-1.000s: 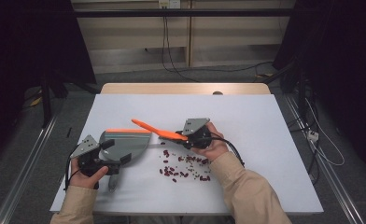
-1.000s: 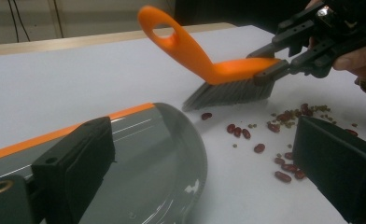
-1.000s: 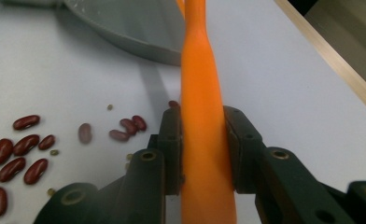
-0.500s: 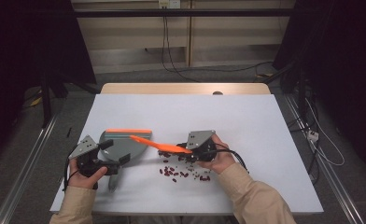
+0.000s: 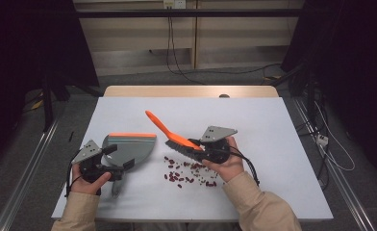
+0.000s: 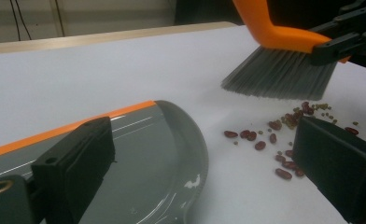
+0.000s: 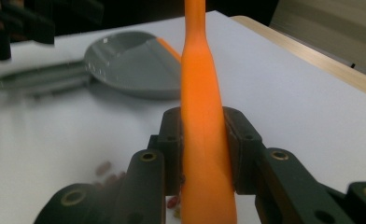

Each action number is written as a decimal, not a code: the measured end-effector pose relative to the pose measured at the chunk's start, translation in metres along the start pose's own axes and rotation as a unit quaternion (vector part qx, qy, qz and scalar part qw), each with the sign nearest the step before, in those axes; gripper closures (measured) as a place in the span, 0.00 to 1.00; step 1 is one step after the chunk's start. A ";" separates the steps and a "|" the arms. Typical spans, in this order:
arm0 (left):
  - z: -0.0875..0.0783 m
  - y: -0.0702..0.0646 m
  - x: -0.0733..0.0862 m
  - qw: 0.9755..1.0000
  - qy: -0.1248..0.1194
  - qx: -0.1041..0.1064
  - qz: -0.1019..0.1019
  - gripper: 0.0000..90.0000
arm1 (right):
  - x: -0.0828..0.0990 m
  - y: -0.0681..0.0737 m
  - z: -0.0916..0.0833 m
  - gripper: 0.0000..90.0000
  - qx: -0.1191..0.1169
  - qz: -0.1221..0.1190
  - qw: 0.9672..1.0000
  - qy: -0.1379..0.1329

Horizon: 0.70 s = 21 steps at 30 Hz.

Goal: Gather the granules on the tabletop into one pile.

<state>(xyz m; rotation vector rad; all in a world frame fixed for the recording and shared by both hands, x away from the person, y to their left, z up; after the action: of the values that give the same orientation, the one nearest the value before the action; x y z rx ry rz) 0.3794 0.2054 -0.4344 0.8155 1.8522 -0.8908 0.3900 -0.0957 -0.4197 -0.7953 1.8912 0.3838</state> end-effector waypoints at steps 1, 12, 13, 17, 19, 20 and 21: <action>0.000 0.000 0.000 1.000 0.000 -0.001 0.000 0.06 | -0.001 0.002 -0.001 0.79 0.003 0.015 1.000 -0.001; -0.001 -0.001 0.000 1.000 -0.001 -0.002 0.001 0.06 | 0.008 0.053 0.006 0.79 0.018 0.127 0.992 0.013; -0.001 -0.001 0.000 1.000 -0.003 -0.002 0.000 0.06 | 0.009 0.056 0.007 0.79 0.020 0.132 0.991 0.015; -0.001 0.000 0.001 1.000 -0.001 -0.002 0.001 0.06 | 0.011 0.069 0.011 0.79 0.014 0.174 0.985 0.018; -0.001 0.000 0.001 1.000 0.001 -0.003 0.000 0.06 | 0.012 0.075 0.012 0.79 0.008 0.188 0.982 0.020; -0.001 0.000 0.001 1.000 0.001 -0.003 0.001 0.06 | 0.012 0.077 0.013 0.79 0.007 0.190 0.981 0.022; -0.002 0.000 0.001 1.000 0.001 -0.004 0.002 0.06 | 0.013 0.079 0.014 0.79 0.008 0.192 0.981 0.026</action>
<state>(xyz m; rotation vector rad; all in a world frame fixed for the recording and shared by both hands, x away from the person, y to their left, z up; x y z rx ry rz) 0.3786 0.2069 -0.4346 0.8152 1.8530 -0.8802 0.3426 -0.0338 -0.4443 -0.4284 2.0957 0.5895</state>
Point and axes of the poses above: each handheld gripper's, and its own axes: z roughly forward along the jaws, x roughly out of its underside, y roughly to its left, the point moved 5 cm from there along z, roughly forward along the jaws, and after that the axes turned 12 degrees about x, right-handed, at the moved point
